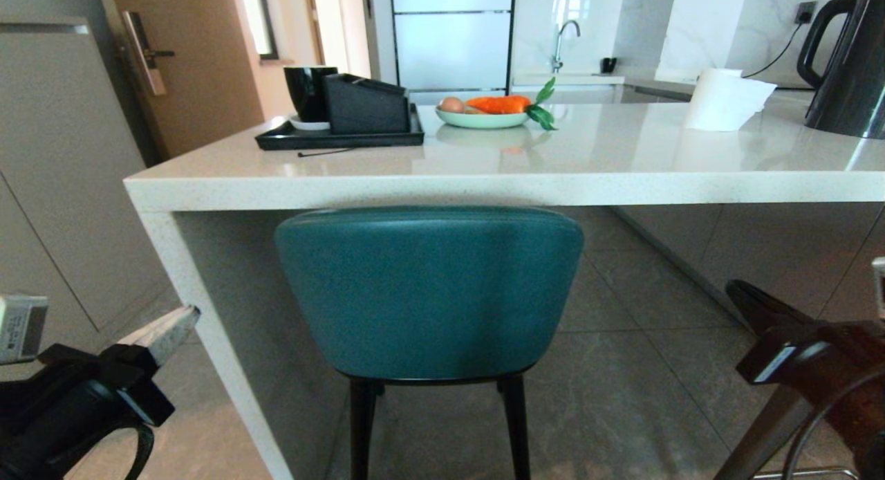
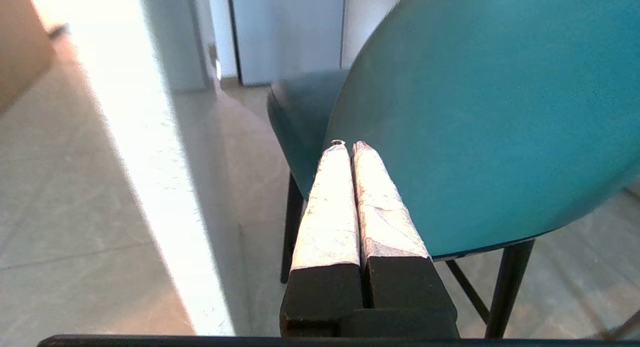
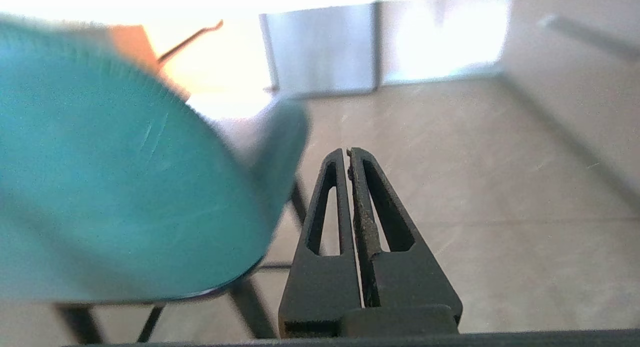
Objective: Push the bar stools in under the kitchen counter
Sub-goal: Push the gray chair back under the dining table
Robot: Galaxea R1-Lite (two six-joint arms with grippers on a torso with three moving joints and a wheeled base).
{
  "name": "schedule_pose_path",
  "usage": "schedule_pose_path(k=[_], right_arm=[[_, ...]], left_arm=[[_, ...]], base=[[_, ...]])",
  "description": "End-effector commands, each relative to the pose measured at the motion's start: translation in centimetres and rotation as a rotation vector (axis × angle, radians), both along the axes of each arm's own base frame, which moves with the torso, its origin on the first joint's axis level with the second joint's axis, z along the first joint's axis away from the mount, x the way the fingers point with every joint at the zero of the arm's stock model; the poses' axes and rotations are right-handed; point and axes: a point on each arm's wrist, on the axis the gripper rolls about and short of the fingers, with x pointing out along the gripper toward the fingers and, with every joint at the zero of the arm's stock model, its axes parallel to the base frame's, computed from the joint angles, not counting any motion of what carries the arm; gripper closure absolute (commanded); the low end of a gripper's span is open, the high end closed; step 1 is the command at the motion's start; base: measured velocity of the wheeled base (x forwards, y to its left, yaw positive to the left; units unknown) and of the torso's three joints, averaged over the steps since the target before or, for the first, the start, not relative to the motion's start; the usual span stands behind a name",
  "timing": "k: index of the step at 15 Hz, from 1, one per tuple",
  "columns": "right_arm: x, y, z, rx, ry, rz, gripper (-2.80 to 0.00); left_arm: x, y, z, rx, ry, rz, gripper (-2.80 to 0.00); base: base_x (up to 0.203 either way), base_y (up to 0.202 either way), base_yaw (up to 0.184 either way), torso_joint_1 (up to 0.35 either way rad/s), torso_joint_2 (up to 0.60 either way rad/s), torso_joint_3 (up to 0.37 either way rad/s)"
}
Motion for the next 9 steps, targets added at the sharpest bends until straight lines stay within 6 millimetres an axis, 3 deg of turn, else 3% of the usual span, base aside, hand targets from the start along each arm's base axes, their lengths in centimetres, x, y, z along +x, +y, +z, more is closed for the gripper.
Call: schedule_pose_path(k=[1, 9], right_arm=[[-3.1, -2.4, 2.1, 0.039, -0.121, -0.073, 0.00], [-13.9, -6.8, 5.3, 0.021, -0.136, -0.196, 0.00]], left_arm=[[-3.7, 0.6, 1.6, -0.012, -0.101, 0.016, 0.00], [-14.0, 1.5, 3.3, 0.005, -0.130, 0.034, 0.00]], base=[[0.000, 0.000, 0.000, 0.000, 0.00, 0.000], [0.000, 0.000, 0.000, 0.000, 0.00, 0.000]])
